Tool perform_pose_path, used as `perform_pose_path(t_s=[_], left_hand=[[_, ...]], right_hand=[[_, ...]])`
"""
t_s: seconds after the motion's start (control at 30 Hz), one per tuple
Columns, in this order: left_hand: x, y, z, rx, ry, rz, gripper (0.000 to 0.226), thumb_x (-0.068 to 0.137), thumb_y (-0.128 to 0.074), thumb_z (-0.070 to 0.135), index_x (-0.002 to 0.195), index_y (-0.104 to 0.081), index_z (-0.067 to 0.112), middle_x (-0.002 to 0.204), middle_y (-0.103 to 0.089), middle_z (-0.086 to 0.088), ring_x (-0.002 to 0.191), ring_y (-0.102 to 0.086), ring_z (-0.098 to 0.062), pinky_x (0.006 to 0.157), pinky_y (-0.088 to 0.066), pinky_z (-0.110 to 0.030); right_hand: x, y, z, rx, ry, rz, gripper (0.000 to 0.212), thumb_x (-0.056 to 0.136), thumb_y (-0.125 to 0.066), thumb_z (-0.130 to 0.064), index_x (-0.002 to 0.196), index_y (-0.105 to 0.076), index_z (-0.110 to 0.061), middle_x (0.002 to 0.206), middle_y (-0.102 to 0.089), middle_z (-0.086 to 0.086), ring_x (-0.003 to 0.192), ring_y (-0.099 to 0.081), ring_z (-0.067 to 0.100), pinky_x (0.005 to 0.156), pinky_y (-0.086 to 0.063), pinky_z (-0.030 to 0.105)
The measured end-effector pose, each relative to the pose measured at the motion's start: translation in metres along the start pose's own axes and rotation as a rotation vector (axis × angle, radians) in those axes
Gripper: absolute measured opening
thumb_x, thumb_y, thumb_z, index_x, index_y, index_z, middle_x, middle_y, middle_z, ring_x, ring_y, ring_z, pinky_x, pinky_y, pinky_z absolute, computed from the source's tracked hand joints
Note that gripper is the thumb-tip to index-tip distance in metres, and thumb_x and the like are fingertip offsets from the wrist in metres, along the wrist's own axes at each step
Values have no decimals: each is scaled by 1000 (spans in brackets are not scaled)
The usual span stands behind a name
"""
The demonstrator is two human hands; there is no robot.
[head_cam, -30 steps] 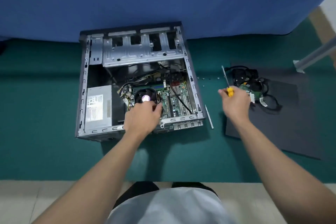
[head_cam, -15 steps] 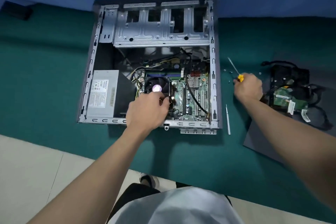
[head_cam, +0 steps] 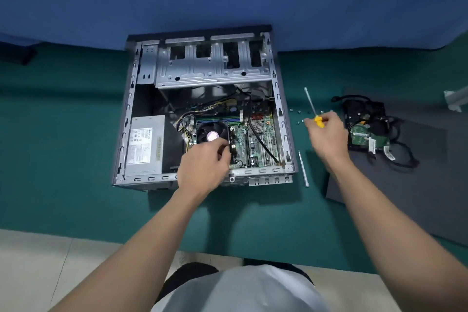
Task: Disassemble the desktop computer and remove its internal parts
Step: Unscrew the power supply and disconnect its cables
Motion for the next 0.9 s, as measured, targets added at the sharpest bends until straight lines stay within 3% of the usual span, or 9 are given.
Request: perform_pose_path(t_s=[0.1, 0.2, 0.4, 0.53, 0.63, 0.7, 0.77, 0.83, 0.9], left_hand=[[-11, 8, 0, -55, -130, 10, 25, 91, -56, 25, 112, -69, 19, 95, -74, -1, 84, -67, -24, 65, -43, -29], [-28, 23, -9, -45, -268, 41, 18, 94, -56, 22, 97, -72, 14, 85, -71, -2, 80, -64, -23, 70, -44, -29], [-65, 62, -84, 3, -246, 193, 24, 94, -61, 27, 108, -68, 10, 120, -65, -3, 116, -56, -22, 96, -35, -35], [-70, 83, -145, -128, -6, 180, 44, 96, -56, 33, 132, -53, 9, 152, -38, -5, 140, -31, -22, 110, -26, -41], [-75, 83, -184, -362, 270, 123, 69, 92, -58, 46, 147, -35, 12, 158, -27, -1, 144, -22, -19, 115, -19, -42], [-81, 72, -204, -553, 444, 67, 75, 87, -61, 53, 146, -35, 14, 147, -42, -3, 137, -34, -22, 111, -27, -39], [-89, 55, -215, -745, 604, -2, 71, 86, -56, 62, 137, -43, 15, 121, -56, 1, 122, -51, -23, 103, -36, -34], [-98, 38, -222, -950, 767, -25, 63, 90, -43, 66, 125, -48, 13, 101, -59, 2, 99, -61, -22, 94, -47, -37], [-107, 18, -225, -1120, 901, -81, 59, 97, -31, 61, 120, -48, 9, 99, -60, -6, 87, -62, -23, 82, -50, -35]], right_hand=[[-50, 3, -34, 51, 104, 4, 22, 91, -57, -39, 98, -51, -18, 82, -57, -7, 84, -55, 23, 70, -36, 31], [-106, -8, -72, 54, 228, -23, 20, 95, -53, -37, 100, -50, -18, 85, -57, -5, 82, -52, 19, 68, -33, 29], [-208, -68, -103, 111, 227, -136, 22, 97, -50, -34, 97, -60, -15, 82, -63, 0, 77, -65, 25, 72, -51, 38], [-263, -116, -98, 183, 149, -216, 21, 98, -49, -33, 91, -61, -18, 76, -65, -4, 67, -64, 16, 69, -52, 38], [-299, -158, -84, 287, 39, -316, 16, 98, -50, -28, 92, -61, -19, 73, -64, -7, 54, -58, 5, 66, -54, 39], [-320, -187, -71, 306, -20, -404, 16, 99, -48, -27, 90, -59, -20, 74, -64, -7, 53, -56, 2, 63, -51, 37], [-335, -213, -56, 314, -94, -470, 19, 99, -47, -26, 85, -58, -21, 75, -64, -6, 51, -52, 6, 60, -44, 33], [-343, -233, -41, 313, -180, -509, 21, 98, -47, -30, 83, -58, -22, 74, -65, -6, 52, -49, 10, 60, -41, 32], [-346, -249, -31, 315, -231, -529, 22, 97, -48, -33, 81, -59, -22, 69, -66, -6, 54, -49, 12, 62, -41, 34]])
Point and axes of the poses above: each hand's wrist, its own x-axis towards the middle knuckle, its own y-axis out of the back of the hand, z = x × y, the point moved 7 cm from there along x, towards the middle knuckle
